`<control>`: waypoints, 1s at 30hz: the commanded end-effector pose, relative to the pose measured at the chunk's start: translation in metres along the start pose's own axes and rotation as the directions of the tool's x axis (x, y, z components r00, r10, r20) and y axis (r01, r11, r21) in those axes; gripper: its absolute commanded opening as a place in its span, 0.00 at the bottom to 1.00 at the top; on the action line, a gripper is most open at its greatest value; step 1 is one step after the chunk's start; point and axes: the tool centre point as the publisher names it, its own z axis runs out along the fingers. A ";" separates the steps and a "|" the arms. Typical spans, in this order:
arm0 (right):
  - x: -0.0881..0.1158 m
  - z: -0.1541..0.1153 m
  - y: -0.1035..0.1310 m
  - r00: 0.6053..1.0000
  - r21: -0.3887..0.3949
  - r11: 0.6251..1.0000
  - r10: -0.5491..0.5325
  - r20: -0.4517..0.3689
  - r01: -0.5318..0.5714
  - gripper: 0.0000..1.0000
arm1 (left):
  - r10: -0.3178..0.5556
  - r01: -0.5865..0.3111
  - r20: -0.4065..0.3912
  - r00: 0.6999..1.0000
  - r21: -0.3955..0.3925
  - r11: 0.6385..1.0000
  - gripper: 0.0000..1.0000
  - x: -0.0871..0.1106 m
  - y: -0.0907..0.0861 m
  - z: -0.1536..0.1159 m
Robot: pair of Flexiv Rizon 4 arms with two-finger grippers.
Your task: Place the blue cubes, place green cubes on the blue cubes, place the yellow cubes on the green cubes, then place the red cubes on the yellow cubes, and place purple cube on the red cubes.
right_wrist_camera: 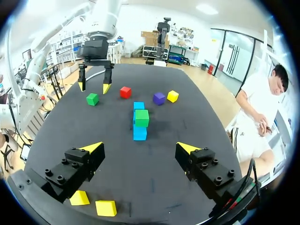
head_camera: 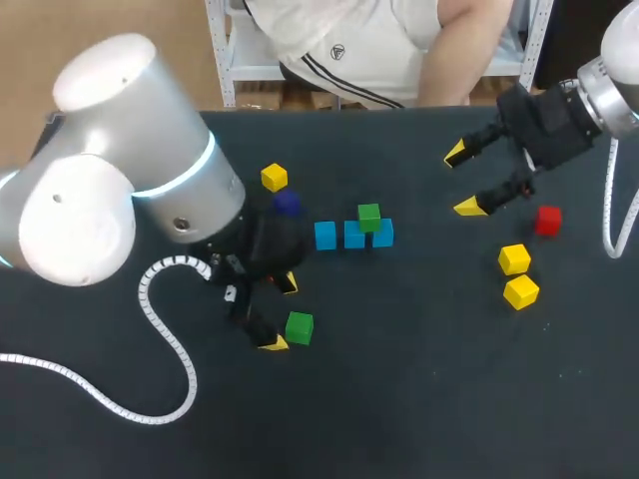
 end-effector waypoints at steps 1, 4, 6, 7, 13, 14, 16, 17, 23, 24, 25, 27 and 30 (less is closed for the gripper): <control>0.000 0.000 0.001 1.000 0.002 1.000 0.000 0.001 0.000 1.00 | 0.017 -0.018 0.018 1.000 0.011 1.000 1.00 0.004 0.008 0.001; 0.000 0.000 0.001 1.000 0.002 1.000 0.000 0.001 0.000 1.00 | 0.033 -0.034 0.037 0.999 0.025 0.999 1.00 0.006 0.014 0.003; 0.000 0.000 0.001 1.000 0.002 1.000 0.000 0.001 0.000 1.00 | 0.039 -0.041 0.058 0.998 0.032 0.999 1.00 0.006 0.017 0.005; 0.000 0.000 0.001 1.000 0.002 1.000 0.000 0.001 0.000 1.00 | 0.044 -0.047 0.065 0.997 0.037 0.998 1.00 0.006 0.019 0.007; 0.000 0.000 0.001 1.000 0.002 1.000 0.000 0.001 0.000 1.00 | 0.045 -0.051 0.090 0.995 0.059 0.997 1.00 0.004 0.021 0.018; 0.000 0.000 0.001 1.000 0.002 1.000 0.000 0.001 0.000 1.00 | 0.040 -0.046 0.098 0.994 0.060 0.997 1.00 0.004 0.021 0.020; 0.000 0.000 0.001 1.000 0.002 1.000 0.000 0.001 0.000 1.00 | 0.036 -0.042 0.100 0.994 0.059 0.997 1.00 0.004 0.020 0.022; 0.000 0.000 0.001 1.000 0.002 1.000 0.000 0.001 0.000 1.00 | 0.032 -0.038 0.102 0.994 0.056 0.998 1.00 0.004 0.019 0.022; 0.000 0.000 0.001 1.000 0.002 1.000 0.000 0.001 0.000 1.00 | 0.013 -0.018 0.092 0.996 0.044 0.999 1.00 0.006 0.016 0.023; 0.000 0.000 0.001 1.000 0.002 1.000 0.000 0.001 0.000 1.00 | 0.011 -0.015 0.092 0.996 0.043 0.999 1.00 0.007 0.016 0.023; 0.000 0.000 0.001 1.000 0.002 1.000 0.000 0.001 0.000 1.00 | 0.009 -0.013 0.092 0.996 0.041 0.999 1.00 0.007 0.015 0.023; 0.000 0.000 0.001 1.000 0.002 1.000 0.000 0.001 0.000 1.00 | 0.008 -0.012 0.092 0.996 0.039 0.999 1.00 0.007 0.016 0.023; 0.000 0.000 0.001 1.000 0.002 1.000 0.000 0.001 0.000 1.00 | 0.008 -0.011 0.092 0.996 0.035 0.999 1.00 0.008 0.018 0.024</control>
